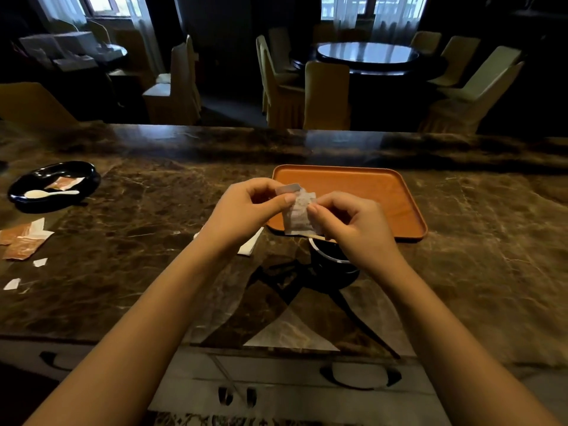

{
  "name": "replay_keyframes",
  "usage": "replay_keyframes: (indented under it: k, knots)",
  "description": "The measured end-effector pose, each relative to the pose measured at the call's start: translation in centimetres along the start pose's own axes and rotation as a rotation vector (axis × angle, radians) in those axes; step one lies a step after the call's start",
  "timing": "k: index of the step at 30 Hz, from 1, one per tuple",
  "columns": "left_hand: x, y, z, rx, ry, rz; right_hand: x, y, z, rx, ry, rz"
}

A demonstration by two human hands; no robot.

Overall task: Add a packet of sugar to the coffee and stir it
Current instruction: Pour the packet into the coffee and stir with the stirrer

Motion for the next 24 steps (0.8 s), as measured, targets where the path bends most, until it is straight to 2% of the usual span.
replay_keyframes:
  k: [3,6,9,14,18,24]
  knots:
    - [1.4,0.8,0.6,-0.008,0.008,0.029,-1.4,0.3,-0.8,0.032,0.047,-0.100]
    - [3.3,1.4,1.4,-0.025,-0.045,0.058,-2.6,0.8,-1.7,0.135,0.386,-0.084]
    - [5.3,2.1,1.7,-0.017,-0.050,0.139,-2.8,1.2,-2.9,0.187,0.519,-0.041]
    - [7.7,3.0,0.6,-0.028,-0.114,0.240,-2.0,0.8,-3.3,0.164,0.591,0.035]
    - [9.2,2.6,0.0,-0.023,-0.274,0.242,-1.3,0.8,-2.6,0.150,0.637,0.103]
    - [10.4,1.8,-0.4,-0.100,-0.560,0.216,-1.4,0.9,1.4,0.070,0.504,0.057]
Point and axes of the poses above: each hand's wrist, its own y-axis away from the middle knuckle, its own z-axis out of the back of the hand, x = y × z, the point moved 7 cm from there along -y, towards the middle knuckle, and after that the axes turned 2 degrees about -x, right-handed, at the moved point
